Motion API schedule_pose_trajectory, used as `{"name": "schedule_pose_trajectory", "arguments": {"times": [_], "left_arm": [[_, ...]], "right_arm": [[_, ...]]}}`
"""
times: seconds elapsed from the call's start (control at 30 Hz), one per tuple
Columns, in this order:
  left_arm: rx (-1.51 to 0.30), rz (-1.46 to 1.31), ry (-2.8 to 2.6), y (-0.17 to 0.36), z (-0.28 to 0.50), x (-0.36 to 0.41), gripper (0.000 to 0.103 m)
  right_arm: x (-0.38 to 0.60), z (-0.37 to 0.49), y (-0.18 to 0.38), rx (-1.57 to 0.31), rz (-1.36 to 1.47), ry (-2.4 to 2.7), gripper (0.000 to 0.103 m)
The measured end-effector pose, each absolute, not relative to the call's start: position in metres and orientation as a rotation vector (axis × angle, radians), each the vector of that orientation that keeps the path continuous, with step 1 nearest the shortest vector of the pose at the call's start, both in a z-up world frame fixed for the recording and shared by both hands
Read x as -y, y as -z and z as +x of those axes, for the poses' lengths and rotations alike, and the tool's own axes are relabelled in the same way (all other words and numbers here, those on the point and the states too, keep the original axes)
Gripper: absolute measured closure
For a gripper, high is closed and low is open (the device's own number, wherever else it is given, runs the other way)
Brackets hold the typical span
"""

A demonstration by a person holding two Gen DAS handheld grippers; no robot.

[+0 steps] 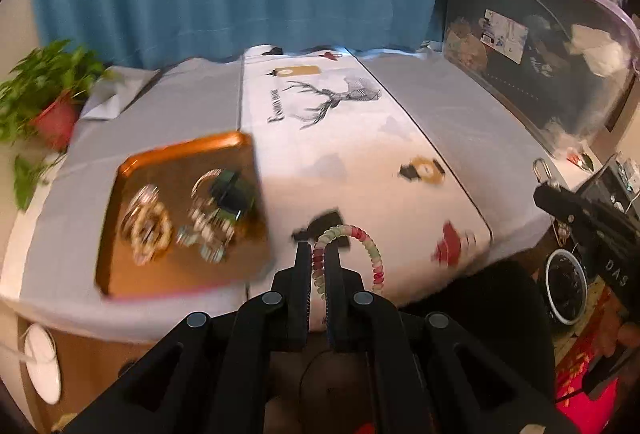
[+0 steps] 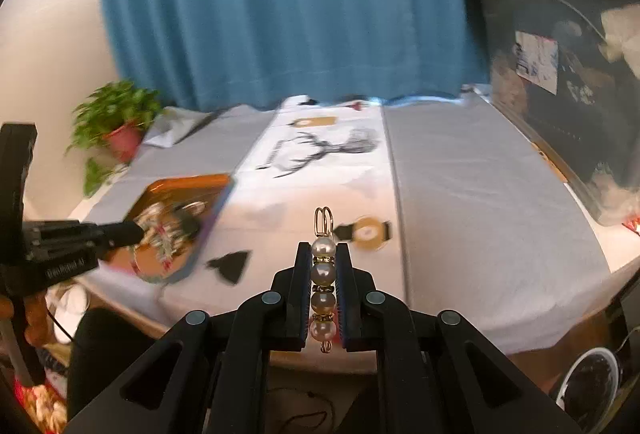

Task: Organize jewelry
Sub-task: 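Lift the pearl pin and bead bracelet and carry them toward the copper tray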

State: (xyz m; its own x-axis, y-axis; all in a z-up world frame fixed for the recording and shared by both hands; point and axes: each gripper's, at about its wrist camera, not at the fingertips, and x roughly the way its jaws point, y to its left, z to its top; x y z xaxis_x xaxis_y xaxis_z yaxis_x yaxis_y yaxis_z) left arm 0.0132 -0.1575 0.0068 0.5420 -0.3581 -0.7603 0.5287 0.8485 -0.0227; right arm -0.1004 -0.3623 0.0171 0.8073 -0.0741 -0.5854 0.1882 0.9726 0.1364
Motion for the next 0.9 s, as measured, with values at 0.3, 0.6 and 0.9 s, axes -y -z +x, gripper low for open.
{"name": "schedule_pose_trajectory", "arguments": {"times": [0.3,0.6,0.9], "left_arm": [[-0.794,0.191,0.502,-0.014,-0.053,0.1,0.099],[-0.737,0.166,0.469,-0.027,-0.077,0.071,0.099],[-0.712,0.144,0.468,-0.034,-0.08,0.06,0.099]], "right_arm": [[0.279,-0.154,-0.027,-0.614,0.116,0.016,0.091],[0.233,-0.173,-0.021,-0.647,0.062,-0.051,0.091],[0.218,-0.174,-0.026,-0.645,0.035,-0.066,0.091]]}}
